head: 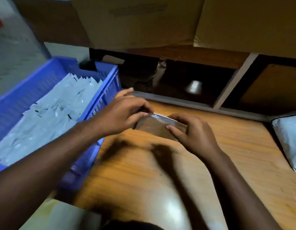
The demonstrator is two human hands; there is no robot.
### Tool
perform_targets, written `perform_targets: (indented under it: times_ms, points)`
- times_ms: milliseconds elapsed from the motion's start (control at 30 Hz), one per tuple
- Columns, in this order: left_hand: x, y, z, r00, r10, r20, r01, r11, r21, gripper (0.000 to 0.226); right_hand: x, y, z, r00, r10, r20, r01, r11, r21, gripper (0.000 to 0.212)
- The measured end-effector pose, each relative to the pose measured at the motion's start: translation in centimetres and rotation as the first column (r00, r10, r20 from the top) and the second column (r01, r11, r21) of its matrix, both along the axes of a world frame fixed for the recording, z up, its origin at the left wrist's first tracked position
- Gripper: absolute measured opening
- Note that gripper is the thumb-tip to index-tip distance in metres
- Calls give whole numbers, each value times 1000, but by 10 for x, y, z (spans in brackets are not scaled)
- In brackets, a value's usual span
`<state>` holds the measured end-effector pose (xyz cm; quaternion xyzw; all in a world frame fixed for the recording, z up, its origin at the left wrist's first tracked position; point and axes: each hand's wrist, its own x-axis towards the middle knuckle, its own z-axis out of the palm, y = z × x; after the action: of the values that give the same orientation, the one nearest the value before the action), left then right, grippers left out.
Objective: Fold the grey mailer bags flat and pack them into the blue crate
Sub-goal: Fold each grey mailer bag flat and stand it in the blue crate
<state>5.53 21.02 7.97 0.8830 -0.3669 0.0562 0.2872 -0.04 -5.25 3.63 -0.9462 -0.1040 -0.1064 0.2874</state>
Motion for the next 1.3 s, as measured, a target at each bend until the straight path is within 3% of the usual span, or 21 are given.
perform_targets:
  times_ms: [100, 200, 333, 433, 533, 700, 867, 1033, 1133, 1300]
  points:
    - [9, 65, 31, 993, 46, 104, -45, 999, -13, 23, 19, 63, 32, 999, 29, 24, -28, 997, -65, 24]
    - [22, 133, 50, 968, 145, 207, -128, 987, -93, 44, 30, 120, 61, 992, -62, 112, 68, 996, -49, 28]
    - [34, 213, 34, 931, 352, 93, -316, 909, -273, 59, 44, 179, 77, 980, -162, 118, 155, 986, 65, 32]
    - [37, 256, -3, 954, 299, -9, -299, 952, -60, 48, 45, 212, 78, 985, -168, 42, 157, 969, 190, 31]
    - [38, 280, -41, 995, 60, -85, -42, 979, 199, 42, 39, 242, 83, 984, -179, 7, 173, 959, 224, 30]
    - [29, 287, -81, 982, -187, 6, 159, 850, 502, 65, 30, 272, 104, 979, -202, -39, 204, 925, 321, 27]
    - [31, 280, -85, 948, -317, -4, 248, 733, 633, 58, 19, 308, 91, 991, -69, -114, 76, 995, 63, 67]
    - [36, 283, -90, 955, -286, -85, 263, 673, 692, 53, 10, 345, 71, 990, -31, -140, -2, 973, -232, 33]
    - [45, 288, -94, 960, -228, -164, 276, 662, 697, 61, 1, 361, 64, 974, -26, -224, -47, 948, -315, 21]
    - [60, 294, -101, 927, -257, -275, 376, 649, 661, 80, -7, 386, 45, 939, -86, -334, -60, 913, -403, 23]
